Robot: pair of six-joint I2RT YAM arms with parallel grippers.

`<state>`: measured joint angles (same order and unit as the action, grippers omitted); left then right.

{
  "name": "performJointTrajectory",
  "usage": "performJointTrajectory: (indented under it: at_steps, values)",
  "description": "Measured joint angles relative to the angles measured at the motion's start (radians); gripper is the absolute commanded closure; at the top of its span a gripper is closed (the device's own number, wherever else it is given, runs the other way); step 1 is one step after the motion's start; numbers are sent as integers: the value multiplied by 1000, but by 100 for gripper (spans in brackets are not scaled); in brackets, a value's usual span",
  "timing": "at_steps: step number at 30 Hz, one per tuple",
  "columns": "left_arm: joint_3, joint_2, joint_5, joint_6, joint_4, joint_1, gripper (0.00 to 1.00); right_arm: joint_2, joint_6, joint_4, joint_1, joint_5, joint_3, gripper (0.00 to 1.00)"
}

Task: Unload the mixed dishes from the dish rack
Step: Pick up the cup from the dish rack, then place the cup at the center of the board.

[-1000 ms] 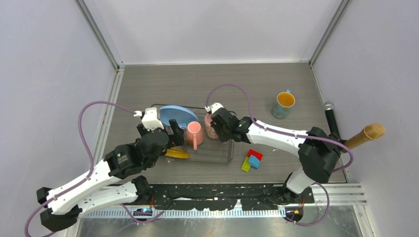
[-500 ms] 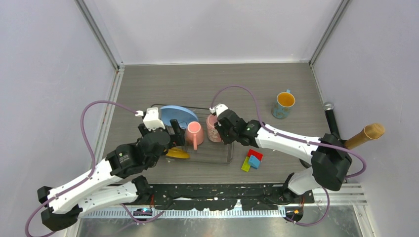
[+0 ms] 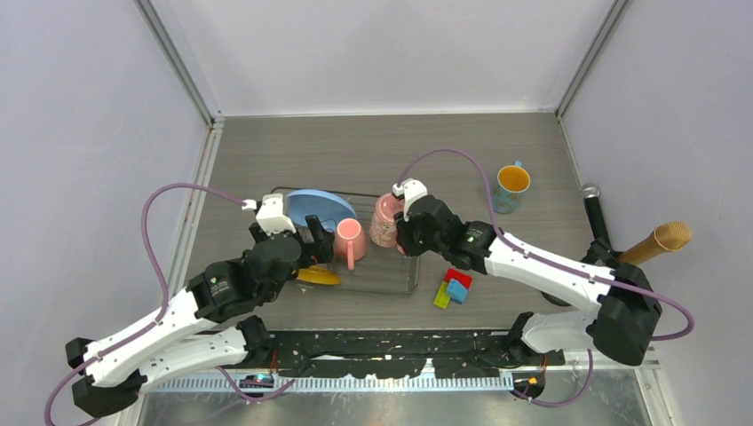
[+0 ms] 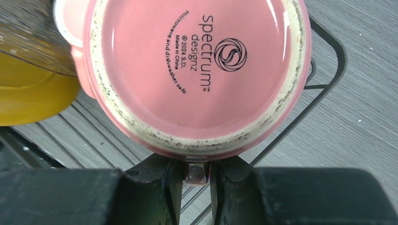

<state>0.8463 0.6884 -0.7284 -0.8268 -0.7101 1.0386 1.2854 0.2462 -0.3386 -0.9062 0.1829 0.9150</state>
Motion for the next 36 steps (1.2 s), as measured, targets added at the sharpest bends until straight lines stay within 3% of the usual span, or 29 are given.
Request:
performJointTrajectory:
  at_steps: [13,22,28,36]
  values:
    - [-39,-16,157,96,156,0,0,-273,166,101,-1,0,-32,100]
    - [-137,17,335,129,481,0,0,-309,301,336,-1,16,-88,100]
    - [-168,68,377,96,696,0,2,-329,421,464,-1,-39,-140,100]
    - [-233,117,400,16,889,0,14,-343,525,573,-1,-97,-177,100]
